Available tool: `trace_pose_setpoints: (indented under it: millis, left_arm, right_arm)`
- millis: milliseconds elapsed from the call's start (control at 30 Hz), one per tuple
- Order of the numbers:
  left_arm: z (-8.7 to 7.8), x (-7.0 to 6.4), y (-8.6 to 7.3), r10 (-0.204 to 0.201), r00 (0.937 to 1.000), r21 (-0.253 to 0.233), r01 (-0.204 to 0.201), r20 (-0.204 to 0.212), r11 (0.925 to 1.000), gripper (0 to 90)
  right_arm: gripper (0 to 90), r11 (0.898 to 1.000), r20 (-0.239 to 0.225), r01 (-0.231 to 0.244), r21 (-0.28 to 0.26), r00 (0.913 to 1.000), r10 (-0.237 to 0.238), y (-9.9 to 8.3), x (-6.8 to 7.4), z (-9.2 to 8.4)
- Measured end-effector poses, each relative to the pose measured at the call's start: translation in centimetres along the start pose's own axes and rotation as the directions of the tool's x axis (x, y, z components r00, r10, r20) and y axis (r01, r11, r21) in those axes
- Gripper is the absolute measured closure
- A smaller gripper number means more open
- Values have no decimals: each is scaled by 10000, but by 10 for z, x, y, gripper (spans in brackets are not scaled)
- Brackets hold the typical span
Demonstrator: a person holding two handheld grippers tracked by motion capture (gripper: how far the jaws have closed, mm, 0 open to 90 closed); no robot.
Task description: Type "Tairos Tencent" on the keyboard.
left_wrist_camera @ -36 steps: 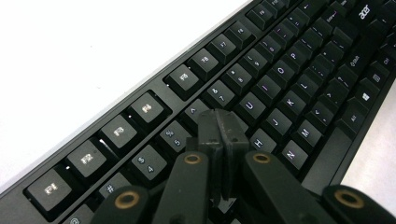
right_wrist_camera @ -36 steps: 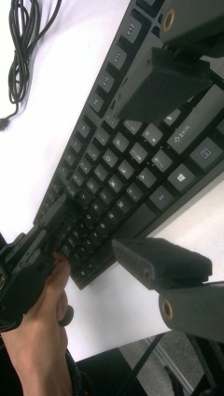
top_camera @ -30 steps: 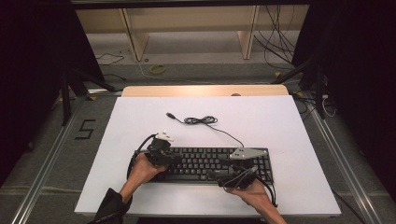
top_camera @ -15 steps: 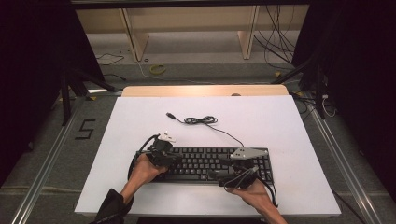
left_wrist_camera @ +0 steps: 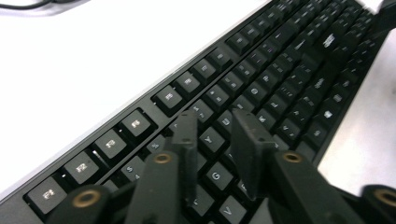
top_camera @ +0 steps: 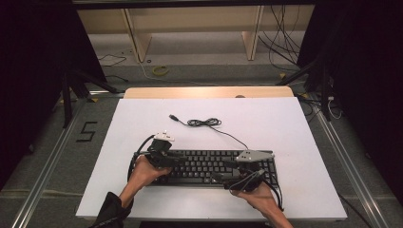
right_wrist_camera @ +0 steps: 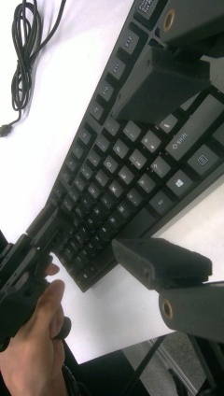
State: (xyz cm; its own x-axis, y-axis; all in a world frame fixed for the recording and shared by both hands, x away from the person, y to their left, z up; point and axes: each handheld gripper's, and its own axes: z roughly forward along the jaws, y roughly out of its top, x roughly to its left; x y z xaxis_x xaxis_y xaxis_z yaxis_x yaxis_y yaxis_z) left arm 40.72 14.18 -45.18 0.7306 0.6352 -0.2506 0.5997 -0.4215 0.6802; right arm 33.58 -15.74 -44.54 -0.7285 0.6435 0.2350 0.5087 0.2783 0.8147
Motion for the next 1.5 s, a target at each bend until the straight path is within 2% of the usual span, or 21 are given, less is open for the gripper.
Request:
trace_pose_setpoints:
  millis: [233, 567, 867, 1000, 1200, 1500]
  left_arm:
    - [-6, -2, 0, -47, 9992, -317, 60, 400, 9995, 543]
    - [-19, -6, -4, -73, 9966, -1156, 167, 817, 9932, 408]
    - [-27, -13, -14, 42, 9925, -1820, 182, 1219, 9831, 359]
    - [-29, -16, -19, 99, 9922, -1911, 140, 1239, 9815, 348]
    - [-33, -20, -27, 134, 9907, -2252, 176, 1351, 9742, 329]
    - [-38, -23, -40, 193, 9908, -2523, 153, 1341, 9675, 311]
  right_arm:
    - [319, 10000, 14, -4, -53, 10000, 4, 0, 0, -1]
    - [318, 9998, 8, 9, -190, 10000, -9, -2, 0, -6]
    - [318, 9993, 3, 9, -374, 10000, -9, -6, -1, -12]
    - [318, 9991, 36, 54, -429, 10000, -52, -8, -2, -15]
    - [317, 9984, 119, 20, -569, 9999, -13, -10, -3, -20]
    - [317, 9975, 273, -16, -713, 9996, 36, -17, -7, -29]
